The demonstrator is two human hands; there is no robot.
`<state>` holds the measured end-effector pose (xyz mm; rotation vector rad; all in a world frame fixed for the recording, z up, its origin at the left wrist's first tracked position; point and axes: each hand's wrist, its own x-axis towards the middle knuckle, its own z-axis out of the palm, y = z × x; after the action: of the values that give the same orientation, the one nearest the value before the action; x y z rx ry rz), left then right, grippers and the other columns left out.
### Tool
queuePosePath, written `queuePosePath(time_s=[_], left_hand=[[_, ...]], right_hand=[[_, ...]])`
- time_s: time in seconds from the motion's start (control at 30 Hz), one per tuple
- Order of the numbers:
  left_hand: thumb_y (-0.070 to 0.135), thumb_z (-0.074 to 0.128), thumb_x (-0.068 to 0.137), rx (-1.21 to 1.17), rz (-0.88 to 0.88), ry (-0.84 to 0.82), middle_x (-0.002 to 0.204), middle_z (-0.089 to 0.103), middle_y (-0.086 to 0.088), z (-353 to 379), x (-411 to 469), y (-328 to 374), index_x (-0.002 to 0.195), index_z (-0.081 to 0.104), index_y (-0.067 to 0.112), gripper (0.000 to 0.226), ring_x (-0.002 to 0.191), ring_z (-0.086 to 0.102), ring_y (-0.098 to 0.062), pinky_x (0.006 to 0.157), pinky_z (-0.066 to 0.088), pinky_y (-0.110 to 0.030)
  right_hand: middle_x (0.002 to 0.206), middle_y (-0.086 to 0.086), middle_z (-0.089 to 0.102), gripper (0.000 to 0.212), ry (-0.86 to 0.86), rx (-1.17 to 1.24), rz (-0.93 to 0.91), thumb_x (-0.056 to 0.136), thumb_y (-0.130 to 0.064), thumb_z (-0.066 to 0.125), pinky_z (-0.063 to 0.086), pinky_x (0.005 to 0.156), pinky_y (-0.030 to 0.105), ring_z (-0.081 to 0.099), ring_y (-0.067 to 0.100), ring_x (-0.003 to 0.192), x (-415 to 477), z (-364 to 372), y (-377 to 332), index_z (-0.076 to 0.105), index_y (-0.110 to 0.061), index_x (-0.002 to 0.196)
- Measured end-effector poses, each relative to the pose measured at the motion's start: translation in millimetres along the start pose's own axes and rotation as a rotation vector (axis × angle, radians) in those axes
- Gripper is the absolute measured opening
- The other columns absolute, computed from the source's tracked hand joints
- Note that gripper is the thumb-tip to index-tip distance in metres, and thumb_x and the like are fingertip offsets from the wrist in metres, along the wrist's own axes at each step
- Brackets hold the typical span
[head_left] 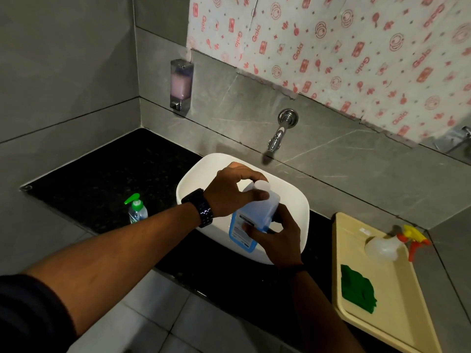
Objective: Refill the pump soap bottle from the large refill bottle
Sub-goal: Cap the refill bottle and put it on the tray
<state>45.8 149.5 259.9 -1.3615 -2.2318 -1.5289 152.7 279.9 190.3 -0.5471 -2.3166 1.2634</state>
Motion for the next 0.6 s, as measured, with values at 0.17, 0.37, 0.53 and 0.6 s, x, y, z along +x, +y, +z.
queuePosePath(time_s=[0.17,0.37,0.53,0.6], left_hand=[[0.018,0.077,0.073,-0.112,-0.019,-0.054,0.101,0.062,0.01,-3.3,3.9,-8.7,0.103,0.069,0.013,0.031,0.093,0.053,-0.006,0.083,0.039,-0.01],[0.02,0.086,0.06,-0.353,-0.348,-0.223,0.129,0.05,0.014,2.5,-3.6,-49.8,0.129,0.044,0.035,0.082,0.112,0.047,0.0,0.085,0.039,-0.016],[0.023,0.083,0.062,-0.419,-0.4,-0.395,0.103,0.063,0.022,30.7,-1.5,-66.0,0.106,0.055,0.04,0.054,0.093,0.063,0.003,0.08,0.054,-0.017],[0.024,0.086,0.059,-0.426,-0.398,-0.345,0.097,0.065,0.022,40.6,7.6,-68.5,0.099,0.057,0.039,0.052,0.087,0.065,0.001,0.077,0.055,-0.017]], right_hand=[[0.103,-0.01,0.056,0.066,-0.019,0.002,0.025,0.062,-0.029,0.084,0.049,0.084,0.025,0.053,-0.001,0.09,4.3,-0.1,0.6,0.05,-0.023,0.118],[0.103,-0.022,0.062,0.054,-0.002,0.101,0.037,0.063,-0.034,0.082,0.05,0.072,0.01,0.059,-0.003,0.095,15.7,-14.9,-6.1,0.057,-0.031,0.11],[0.113,-0.005,0.066,0.049,0.061,0.218,0.056,0.067,-0.029,0.075,0.055,0.08,0.025,0.063,0.013,0.102,26.4,-28.3,-6.1,0.06,-0.027,0.114],[0.116,0.005,0.066,0.047,0.114,0.256,0.095,0.071,-0.018,0.074,0.056,0.083,0.036,0.063,0.019,0.104,31.6,-29.8,-4.3,0.06,-0.019,0.116]])
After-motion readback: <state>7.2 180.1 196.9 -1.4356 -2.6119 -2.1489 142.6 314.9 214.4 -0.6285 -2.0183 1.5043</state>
